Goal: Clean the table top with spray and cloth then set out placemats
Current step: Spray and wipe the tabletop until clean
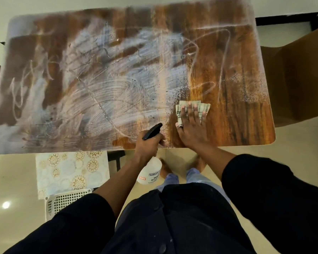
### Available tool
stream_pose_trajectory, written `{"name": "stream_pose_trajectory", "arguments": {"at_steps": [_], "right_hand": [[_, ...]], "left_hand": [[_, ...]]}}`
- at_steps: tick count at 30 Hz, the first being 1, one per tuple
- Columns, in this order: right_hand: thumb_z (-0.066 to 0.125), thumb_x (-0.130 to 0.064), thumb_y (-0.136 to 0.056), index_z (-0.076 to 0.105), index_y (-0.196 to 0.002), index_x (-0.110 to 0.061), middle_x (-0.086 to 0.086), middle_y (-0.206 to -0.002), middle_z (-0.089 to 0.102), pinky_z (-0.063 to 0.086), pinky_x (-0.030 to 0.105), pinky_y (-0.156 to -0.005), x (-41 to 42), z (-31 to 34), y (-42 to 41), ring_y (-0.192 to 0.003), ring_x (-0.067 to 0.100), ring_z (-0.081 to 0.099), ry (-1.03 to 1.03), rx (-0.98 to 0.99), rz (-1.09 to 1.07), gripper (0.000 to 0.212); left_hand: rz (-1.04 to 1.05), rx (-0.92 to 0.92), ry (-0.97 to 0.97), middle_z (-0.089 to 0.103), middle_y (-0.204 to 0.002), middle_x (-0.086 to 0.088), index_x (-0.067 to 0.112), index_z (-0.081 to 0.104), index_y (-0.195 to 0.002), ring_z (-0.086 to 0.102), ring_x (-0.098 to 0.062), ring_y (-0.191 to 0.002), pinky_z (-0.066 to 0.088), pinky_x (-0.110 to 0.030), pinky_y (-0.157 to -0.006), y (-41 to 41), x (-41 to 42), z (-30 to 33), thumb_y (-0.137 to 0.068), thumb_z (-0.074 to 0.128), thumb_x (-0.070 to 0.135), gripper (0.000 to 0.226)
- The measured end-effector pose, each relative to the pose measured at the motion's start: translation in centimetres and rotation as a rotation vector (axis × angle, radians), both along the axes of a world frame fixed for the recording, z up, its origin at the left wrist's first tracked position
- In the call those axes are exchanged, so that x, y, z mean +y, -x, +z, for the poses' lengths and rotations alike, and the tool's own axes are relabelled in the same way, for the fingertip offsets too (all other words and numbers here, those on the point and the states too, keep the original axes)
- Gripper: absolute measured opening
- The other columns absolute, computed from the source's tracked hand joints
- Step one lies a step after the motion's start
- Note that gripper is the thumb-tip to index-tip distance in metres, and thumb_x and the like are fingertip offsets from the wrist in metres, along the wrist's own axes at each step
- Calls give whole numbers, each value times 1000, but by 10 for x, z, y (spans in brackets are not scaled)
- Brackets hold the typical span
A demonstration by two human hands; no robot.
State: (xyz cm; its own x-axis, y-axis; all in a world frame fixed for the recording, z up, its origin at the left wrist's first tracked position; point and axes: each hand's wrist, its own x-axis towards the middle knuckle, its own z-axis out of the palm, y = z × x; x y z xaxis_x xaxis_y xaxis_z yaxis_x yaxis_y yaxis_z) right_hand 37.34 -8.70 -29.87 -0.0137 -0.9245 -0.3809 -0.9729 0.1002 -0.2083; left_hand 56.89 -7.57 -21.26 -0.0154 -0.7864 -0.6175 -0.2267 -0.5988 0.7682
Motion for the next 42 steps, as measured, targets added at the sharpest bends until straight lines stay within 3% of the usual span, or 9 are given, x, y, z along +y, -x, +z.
{"name": "stream_pose_trajectory", "arguments": {"at_steps": [4, 7, 10, 14, 21, 28, 33, 38, 42], "right_hand": [[30, -53, -106, -16, -164, -20, 8, -171, -25, -12, 57, -126, 45, -5, -42, -156, 28, -27, 52, -42, 250, 81], [23, -49, -102, -5, -166, -21, 6, -173, -18, -9, 56, -127, 66, -8, -48, -158, 25, -24, 94, -48, 400, 75], [22, -53, -106, 5, -167, -19, 6, -175, -5, -6, 53, -128, 70, -12, -30, -161, 25, -12, 140, -45, 447, 71], [27, -54, -106, 5, -167, -16, 10, -175, 1, -5, 53, -127, 79, -19, 13, -161, 28, 0, 112, 42, 233, 76], [17, -58, -103, -8, -164, -19, 11, -174, -4, -7, 52, -128, 102, -17, 75, -161, 27, -4, 70, 105, -206, 77], [23, -54, -102, 7, -167, -13, 13, -174, 0, 1, 61, -126, 105, -14, 10, -161, 33, 1, 93, 42, -105, 78], [10, -55, -101, -11, -165, -19, 5, -171, -23, -15, 56, -125, 101, -7, -59, -157, 26, -25, 44, -71, 200, 76], [18, -57, -107, -11, -164, -26, -1, -173, -16, -10, 52, -128, 102, -14, -29, -160, 20, -17, 89, -86, 343, 71], [24, -55, -105, 5, -167, -18, 5, -175, -4, -4, 53, -127, 116, -16, 26, -161, 26, -1, 60, 0, 140, 74]], "left_hand": [[-29, 26, 30, 74, -80, -27, 16, 79, -80, 47, -29, -46, 40, -31, -44, -6, -5, 6, -99, 64, 5, 26], [-54, 42, 70, 72, -78, -29, 40, 76, -63, 46, -27, -45, 40, -29, -42, -6, -9, 10, -99, 62, 4, 53], [-75, 30, 94, 73, -78, -29, 35, 76, -75, 47, -25, -41, 42, -28, -43, -5, -11, 8, -99, 64, 5, 41], [-91, 15, 66, 74, -81, -30, -2, 77, -84, 48, -19, -38, 40, -28, -41, -6, -15, 0, -98, 67, 5, 19], [-140, 16, 53, 75, -80, -28, -3, 77, -86, 48, -22, -40, 42, -29, -41, -6, -13, -10, -101, 68, 10, 23], [-168, 31, 67, 75, -80, -26, 0, 78, -84, 51, -30, -45, 44, -31, -44, -3, -14, -9, -100, 68, 10, 21], [-220, 35, 120, 72, -79, -31, 22, 77, -81, 46, -26, -39, 45, -33, -45, 0, -12, -7, -99, 65, 8, 26], [-239, 4, 93, 73, -75, -28, 6, 78, -83, 46, -29, -40, 42, -31, -42, 5, -11, -9, -95, 68, 13, 17], [-262, 20, 64, 76, -76, -23, -1, 78, -84, 48, -27, -42, 41, -29, -42, 19, -12, -7, -98, 67, 8, 20]]}}
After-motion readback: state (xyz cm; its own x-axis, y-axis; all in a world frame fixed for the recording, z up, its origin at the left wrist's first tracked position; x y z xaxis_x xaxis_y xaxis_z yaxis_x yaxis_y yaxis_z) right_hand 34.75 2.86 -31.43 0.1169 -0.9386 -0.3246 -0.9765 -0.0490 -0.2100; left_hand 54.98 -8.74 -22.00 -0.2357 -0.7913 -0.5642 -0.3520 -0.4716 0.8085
